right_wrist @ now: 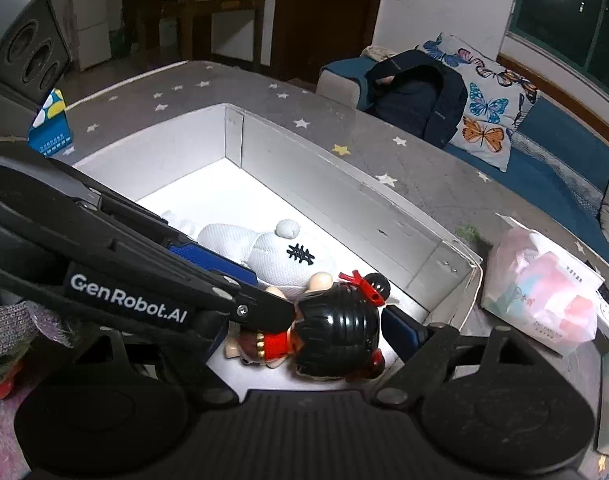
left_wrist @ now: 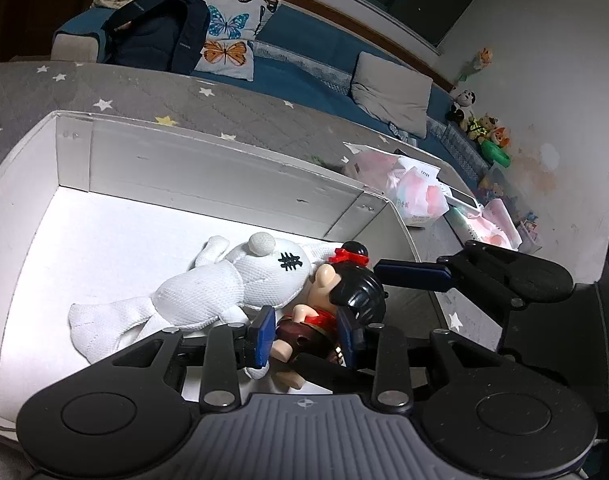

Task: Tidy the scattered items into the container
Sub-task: 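Carry the doll into the box and release it beside the rabbit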

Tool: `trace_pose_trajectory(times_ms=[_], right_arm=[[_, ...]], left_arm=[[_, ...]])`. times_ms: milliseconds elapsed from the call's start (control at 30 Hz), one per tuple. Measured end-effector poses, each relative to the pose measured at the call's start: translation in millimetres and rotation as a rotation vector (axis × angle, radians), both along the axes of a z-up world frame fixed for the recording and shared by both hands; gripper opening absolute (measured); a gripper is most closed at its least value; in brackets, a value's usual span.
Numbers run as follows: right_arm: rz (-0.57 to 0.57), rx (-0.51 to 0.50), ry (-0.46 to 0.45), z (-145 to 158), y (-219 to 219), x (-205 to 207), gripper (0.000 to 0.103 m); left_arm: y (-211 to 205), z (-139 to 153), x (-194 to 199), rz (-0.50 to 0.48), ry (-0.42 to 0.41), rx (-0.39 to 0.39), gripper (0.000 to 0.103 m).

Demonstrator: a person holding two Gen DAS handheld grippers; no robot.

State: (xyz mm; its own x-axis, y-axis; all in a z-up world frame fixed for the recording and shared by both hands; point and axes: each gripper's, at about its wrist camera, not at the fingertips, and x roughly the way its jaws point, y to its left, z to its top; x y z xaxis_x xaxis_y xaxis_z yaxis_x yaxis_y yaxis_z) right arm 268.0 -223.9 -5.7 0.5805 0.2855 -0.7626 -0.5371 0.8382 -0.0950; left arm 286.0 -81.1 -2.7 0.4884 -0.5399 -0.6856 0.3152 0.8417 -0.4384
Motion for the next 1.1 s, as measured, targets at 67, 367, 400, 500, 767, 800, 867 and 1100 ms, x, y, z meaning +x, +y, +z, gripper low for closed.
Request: trace_pose_trajectory(times_ms=[67, 367, 400, 500, 767, 800, 867, 1100], right_arm=[[-0.011, 0.012, -0.010, 2, -1, -3, 0.085], [-0.056, 0.066, -0.060, 16, -5, -26, 0.085], [-0.059, 0.073, -0.066, 18, -5, -29, 0.086], [-0.069, 0.088, -0.090, 23, -4, -42, 0.086], [-0.083, 0.120, -0.145, 32, 1, -76, 0.089], [-0.085, 0.125, -0.151, 33, 2, -80, 0.092], [-0.091, 0.131, -0.166, 34, 2, -89, 0.092], [-0.103, 0.152, -0.207, 33, 7, -118, 0.095]], left_arm=[[1, 2, -3, 0.005, -0.007, 0.000, 0.035], [9, 18, -23, 0.022, -0.050, -0.010, 0.035], [10, 20, -26, 0.023, -0.055, -0.011, 0.035], [12, 26, -35, 0.026, -0.072, -0.012, 0.035], [20, 39, -65, 0.042, -0.119, -0.013, 0.035], [22, 39, -68, 0.046, -0.121, -0.017, 0.035], [27, 40, -75, 0.053, -0.123, -0.028, 0.035], [35, 43, -99, 0.066, -0.142, -0.034, 0.035]])
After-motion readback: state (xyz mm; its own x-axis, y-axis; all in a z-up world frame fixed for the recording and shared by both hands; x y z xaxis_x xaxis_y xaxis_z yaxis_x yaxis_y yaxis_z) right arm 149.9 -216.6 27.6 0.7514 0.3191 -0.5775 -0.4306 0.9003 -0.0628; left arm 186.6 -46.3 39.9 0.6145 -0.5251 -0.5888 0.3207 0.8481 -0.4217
